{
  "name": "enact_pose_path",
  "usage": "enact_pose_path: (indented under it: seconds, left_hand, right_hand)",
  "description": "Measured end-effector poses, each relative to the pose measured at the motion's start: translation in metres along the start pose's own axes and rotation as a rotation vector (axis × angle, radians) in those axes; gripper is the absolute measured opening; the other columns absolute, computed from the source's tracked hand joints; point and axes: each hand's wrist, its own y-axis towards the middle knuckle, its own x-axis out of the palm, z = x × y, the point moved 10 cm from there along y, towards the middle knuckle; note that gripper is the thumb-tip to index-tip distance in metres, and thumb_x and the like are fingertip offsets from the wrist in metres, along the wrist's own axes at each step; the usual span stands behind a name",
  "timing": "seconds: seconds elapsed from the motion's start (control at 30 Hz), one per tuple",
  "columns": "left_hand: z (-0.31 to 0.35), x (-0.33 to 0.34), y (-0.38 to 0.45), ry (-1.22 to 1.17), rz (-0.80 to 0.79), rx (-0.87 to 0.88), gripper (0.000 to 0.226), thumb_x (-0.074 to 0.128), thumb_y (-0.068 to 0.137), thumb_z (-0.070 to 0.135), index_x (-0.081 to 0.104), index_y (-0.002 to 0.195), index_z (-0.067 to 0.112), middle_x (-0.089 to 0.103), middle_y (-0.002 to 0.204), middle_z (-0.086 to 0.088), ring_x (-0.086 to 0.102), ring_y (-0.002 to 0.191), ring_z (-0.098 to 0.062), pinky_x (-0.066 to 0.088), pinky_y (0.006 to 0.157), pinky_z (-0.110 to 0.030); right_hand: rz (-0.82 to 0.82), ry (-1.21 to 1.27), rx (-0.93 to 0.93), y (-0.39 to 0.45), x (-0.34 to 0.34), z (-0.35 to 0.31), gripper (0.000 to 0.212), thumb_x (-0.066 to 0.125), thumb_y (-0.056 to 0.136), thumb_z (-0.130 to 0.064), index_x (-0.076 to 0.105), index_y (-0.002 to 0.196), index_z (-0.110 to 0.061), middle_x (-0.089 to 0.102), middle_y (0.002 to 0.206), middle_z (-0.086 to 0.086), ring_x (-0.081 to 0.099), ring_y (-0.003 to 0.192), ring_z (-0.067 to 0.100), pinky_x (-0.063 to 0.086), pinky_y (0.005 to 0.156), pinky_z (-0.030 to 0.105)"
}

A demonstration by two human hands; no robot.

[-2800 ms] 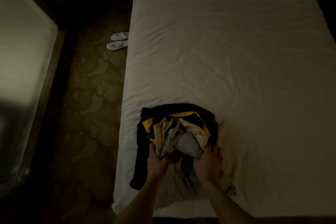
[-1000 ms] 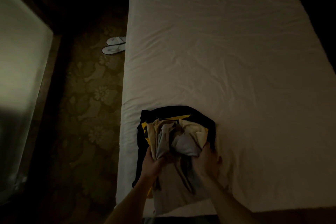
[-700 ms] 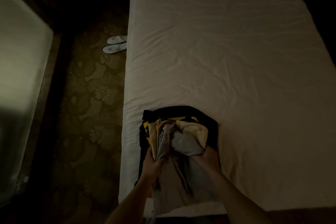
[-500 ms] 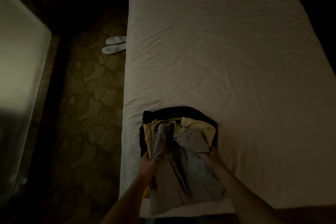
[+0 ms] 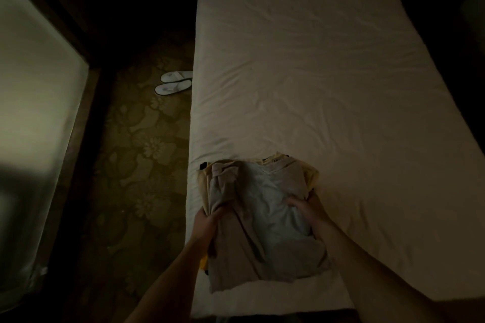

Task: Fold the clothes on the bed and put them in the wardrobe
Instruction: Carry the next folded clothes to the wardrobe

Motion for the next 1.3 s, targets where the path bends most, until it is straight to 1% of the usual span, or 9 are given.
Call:
enact_pose_path:
  seconds: [0.07,0.23,0.4,0.57,0.73,0.93,1.17,1.23,1.3]
  left_hand:
    - [0.004,-0.006,-0.007,-0.012,-0.011,-0.007,0.07,0.077,0.072,0.039,0.049,0.13,0.012,0.062,0.116,-0.008,0.062,0.097,-0.022,0.052,0.076,-0.033]
    - [0.025,-0.036,-0.031,-0.025,0.004,0.015,0.07,0.083,0.071,0.025,0.051,0.13,0.008,0.063,0.121,-0.013,0.063,0.101,-0.026,0.054,0.087,-0.042]
    - [0.061,-0.083,-0.074,-0.088,0.074,0.103,0.078,0.087,0.062,0.028,0.053,0.128,0.005,0.064,0.119,-0.015,0.064,0.101,-0.029,0.054,0.087,-0.043]
    - [0.083,-0.131,-0.129,-0.175,0.159,0.162,0.054,0.074,0.083,0.017,0.051,0.13,0.004,0.061,0.116,-0.011,0.06,0.098,-0.027,0.049,0.082,-0.038]
    - [0.081,-0.173,-0.177,-0.299,0.248,0.219,0.056,0.069,0.087,0.03,0.049,0.135,0.008,0.06,0.123,-0.013,0.059,0.095,-0.022,0.047,0.083,-0.035]
    - [0.067,-0.223,-0.231,-0.513,0.353,0.272,0.067,0.075,0.08,0.041,0.05,0.136,0.013,0.062,0.123,-0.01,0.063,0.096,-0.022,0.049,0.077,-0.033]
    - [0.024,-0.277,-0.286,-0.705,0.512,0.284,0.076,0.079,0.074,0.043,0.051,0.135,0.007,0.064,0.12,-0.014,0.064,0.102,-0.03,0.052,0.094,-0.046]
    - [0.0,-0.293,-0.302,-0.78,0.563,0.287,0.076,0.082,0.071,0.043,0.054,0.132,0.006,0.067,0.115,-0.015,0.067,0.1,-0.031,0.052,0.094,-0.048]
    - [-0.023,-0.308,-0.321,-0.853,0.604,0.297,0.079,0.084,0.064,0.047,0.058,0.127,0.008,0.068,0.114,-0.015,0.068,0.098,-0.032,0.053,0.093,-0.049]
  right_hand:
    - [-0.018,0.023,-0.019,-0.009,0.003,-0.01,0.075,0.081,0.076,-0.019,0.043,0.141,-0.014,0.054,0.132,0.007,0.055,0.103,0.024,0.044,0.083,0.033]
    - [-0.038,0.05,-0.084,-0.04,0.02,-0.045,0.087,0.089,0.061,-0.034,0.05,0.136,-0.016,0.06,0.125,0.003,0.061,0.1,0.022,0.051,0.082,0.034]
    - [-0.092,0.063,-0.172,-0.089,0.051,-0.091,0.077,0.084,0.072,-0.034,0.048,0.138,-0.017,0.059,0.128,0.003,0.059,0.11,0.027,0.049,0.097,0.046]
    - [-0.182,0.037,-0.248,-0.137,0.097,-0.13,0.063,0.079,0.078,-0.025,0.051,0.134,-0.015,0.06,0.118,0.002,0.059,0.105,0.025,0.048,0.089,0.038]
    - [-0.271,0.003,-0.322,-0.17,0.145,-0.151,0.057,0.081,0.076,-0.022,0.056,0.127,-0.016,0.064,0.109,-0.003,0.06,0.104,0.025,0.051,0.092,0.042]
    - [-0.402,-0.068,-0.424,-0.215,0.208,-0.165,0.06,0.082,0.074,-0.026,0.058,0.129,-0.017,0.066,0.116,-0.002,0.061,0.109,0.024,0.051,0.097,0.044]
    - [-0.613,-0.241,-0.521,-0.267,0.283,-0.177,0.045,0.074,0.078,-0.028,0.063,0.121,-0.018,0.065,0.116,0.003,0.062,0.101,0.025,0.052,0.083,0.037]
    - [-0.689,-0.293,-0.54,-0.288,0.31,-0.171,0.031,0.069,0.084,-0.022,0.067,0.113,-0.014,0.067,0.108,0.005,0.064,0.098,0.027,0.053,0.076,0.033]
    - [-0.763,-0.348,-0.548,-0.305,0.338,-0.157,0.034,0.067,0.085,-0.023,0.066,0.116,-0.011,0.068,0.108,0.006,0.064,0.098,0.029,0.054,0.076,0.034]
